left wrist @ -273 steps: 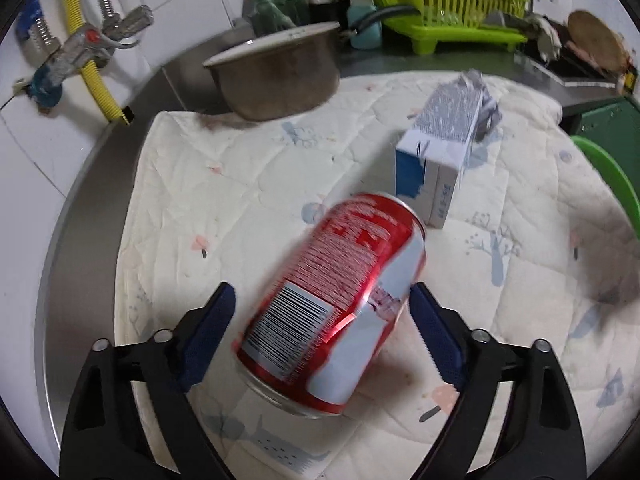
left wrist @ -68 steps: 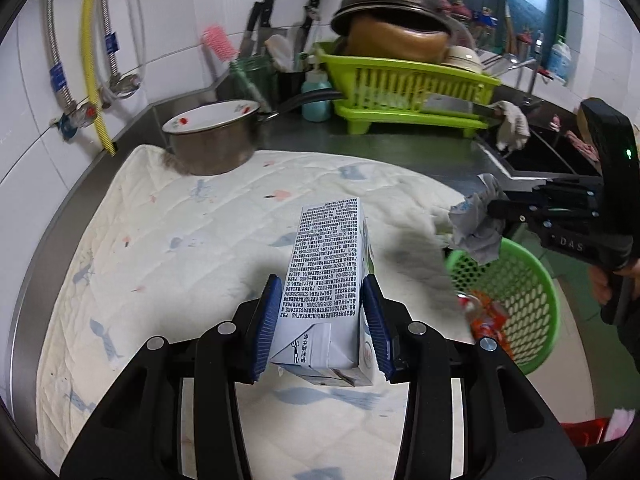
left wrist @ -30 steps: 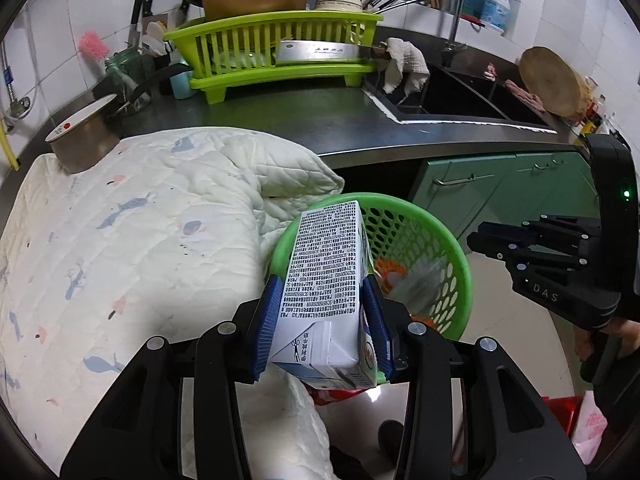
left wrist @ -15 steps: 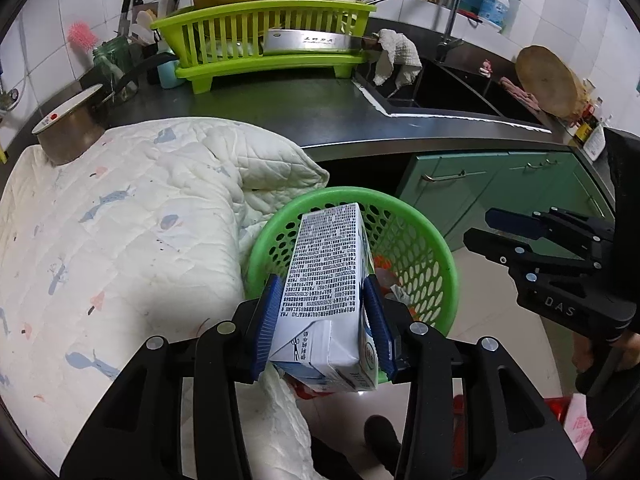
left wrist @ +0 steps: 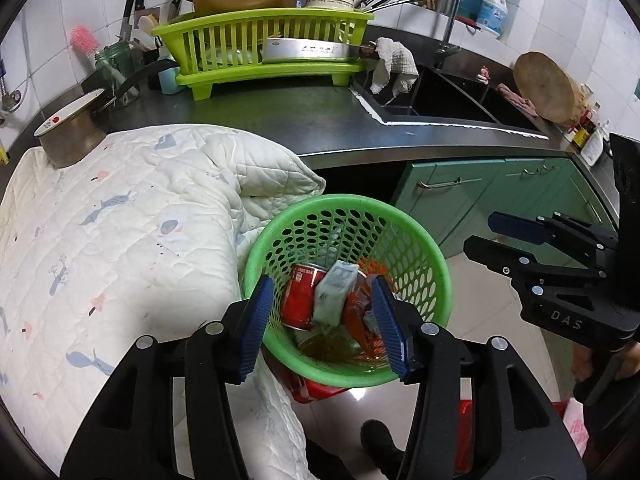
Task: Collect trash
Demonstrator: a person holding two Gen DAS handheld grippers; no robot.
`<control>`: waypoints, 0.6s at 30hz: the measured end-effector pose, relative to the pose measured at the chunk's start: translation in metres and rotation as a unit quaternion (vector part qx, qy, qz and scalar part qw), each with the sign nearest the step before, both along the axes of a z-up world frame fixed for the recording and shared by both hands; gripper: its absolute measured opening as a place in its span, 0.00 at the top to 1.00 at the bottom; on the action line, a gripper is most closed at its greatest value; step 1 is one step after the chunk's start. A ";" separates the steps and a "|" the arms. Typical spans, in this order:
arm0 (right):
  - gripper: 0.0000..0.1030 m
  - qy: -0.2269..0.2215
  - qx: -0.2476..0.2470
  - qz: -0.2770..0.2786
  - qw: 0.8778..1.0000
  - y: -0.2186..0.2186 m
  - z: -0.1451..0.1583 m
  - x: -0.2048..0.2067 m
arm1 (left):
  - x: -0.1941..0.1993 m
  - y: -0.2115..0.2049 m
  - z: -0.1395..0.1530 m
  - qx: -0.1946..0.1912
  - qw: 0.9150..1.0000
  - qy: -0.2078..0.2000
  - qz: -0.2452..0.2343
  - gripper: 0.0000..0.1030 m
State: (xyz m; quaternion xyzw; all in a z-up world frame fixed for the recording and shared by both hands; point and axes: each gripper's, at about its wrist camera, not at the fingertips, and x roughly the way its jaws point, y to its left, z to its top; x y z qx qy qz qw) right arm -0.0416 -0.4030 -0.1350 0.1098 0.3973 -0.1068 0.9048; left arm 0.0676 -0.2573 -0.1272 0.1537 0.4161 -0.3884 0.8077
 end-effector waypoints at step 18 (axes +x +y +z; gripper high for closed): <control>0.38 -0.012 -0.004 0.027 1.000 0.033 0.021 0.013 | 0.016 0.080 0.029 0.000 0.991 -0.043 0.125 0.26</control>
